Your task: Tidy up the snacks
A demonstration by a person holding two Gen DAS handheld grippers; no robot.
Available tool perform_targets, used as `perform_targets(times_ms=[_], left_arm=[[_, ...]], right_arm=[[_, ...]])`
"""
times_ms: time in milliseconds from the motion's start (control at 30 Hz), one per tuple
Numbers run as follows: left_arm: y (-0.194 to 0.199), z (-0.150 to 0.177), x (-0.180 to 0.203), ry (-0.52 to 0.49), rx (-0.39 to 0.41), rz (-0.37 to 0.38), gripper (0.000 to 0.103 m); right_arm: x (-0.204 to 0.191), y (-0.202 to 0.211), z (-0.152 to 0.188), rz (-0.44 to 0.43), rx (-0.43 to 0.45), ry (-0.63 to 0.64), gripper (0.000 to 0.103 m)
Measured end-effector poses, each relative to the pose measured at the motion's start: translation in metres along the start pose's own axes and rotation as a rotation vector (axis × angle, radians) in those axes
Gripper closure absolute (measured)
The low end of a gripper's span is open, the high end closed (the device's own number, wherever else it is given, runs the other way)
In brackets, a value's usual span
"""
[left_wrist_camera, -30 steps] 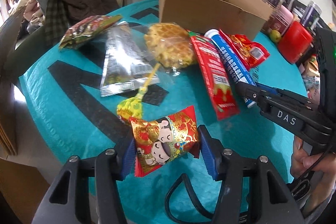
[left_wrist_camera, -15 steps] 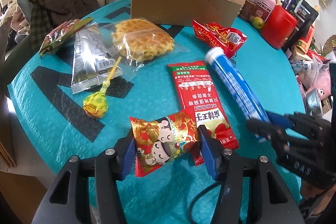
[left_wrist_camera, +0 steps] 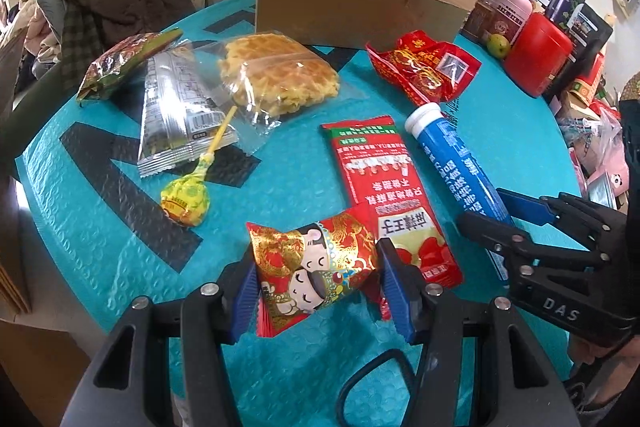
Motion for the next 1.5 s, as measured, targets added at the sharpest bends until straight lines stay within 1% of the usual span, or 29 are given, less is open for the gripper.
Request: perform_targets(times_ms=[67, 100, 133, 167, 200, 367, 633, 800, 1000, 1200, 1500], left_arm=[[0.0, -0.001, -0.002, 0.006, 0.001, -0.002, 0.048], [0.001, -0.001, -0.003, 0.008, 0.002, -0.003, 0.048], [0.001, -0.001, -0.003, 0.008, 0.004, -0.004, 0.048], [0.001, -0.001, -0.004, 0.009, 0.005, -0.004, 0.048], [0.001, -0.001, -0.004, 0.01, 0.006, -0.003, 0.048], [0.005, -0.003, -0.001, -0.002, 0.018, 0.003, 0.048], [0.019, -0.004, 0.01, -0.035, 0.053, 0.02, 0.048], [0.034, -0.008, 0.021, -0.067, 0.097, 0.033, 0.048], [0.057, -0.017, 0.038, -0.107, 0.167, 0.066, 0.048], [0.077, -0.036, 0.054, -0.152, 0.237, 0.089, 0.048], [0.099, -0.085, 0.066, -0.199, 0.361, 0.108, 0.048]], right_arm=[[-0.003, -0.005, -0.003, 0.002, 0.0, 0.01, 0.056], [-0.004, -0.005, -0.004, 0.011, 0.01, 0.015, 0.059], [-0.004, -0.006, -0.004, 0.016, 0.015, 0.02, 0.071], [-0.005, -0.006, -0.005, 0.016, 0.021, 0.024, 0.074], [-0.005, -0.005, -0.005, 0.012, 0.026, 0.022, 0.075], [-0.003, 0.001, -0.002, -0.006, 0.042, -0.003, 0.075], [-0.004, 0.027, 0.006, -0.053, 0.079, -0.023, 0.075], [-0.007, 0.043, 0.01, -0.07, 0.099, -0.022, 0.075], [-0.011, 0.07, 0.007, -0.083, 0.162, -0.01, 0.075], [-0.009, 0.096, -0.006, -0.079, 0.24, -0.006, 0.075], [0.005, 0.118, -0.047, -0.066, 0.339, -0.02, 0.075]])
Point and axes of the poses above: each gripper's, at about its wrist camera, not at the fingertips, and y roughly against the way its jaws point, x to its right, z to its underside, the point moved 2 cm from there along -y, roughly the way its jaws point, and after that the axes turned 13 degrees about z, right-handed, at the moved point
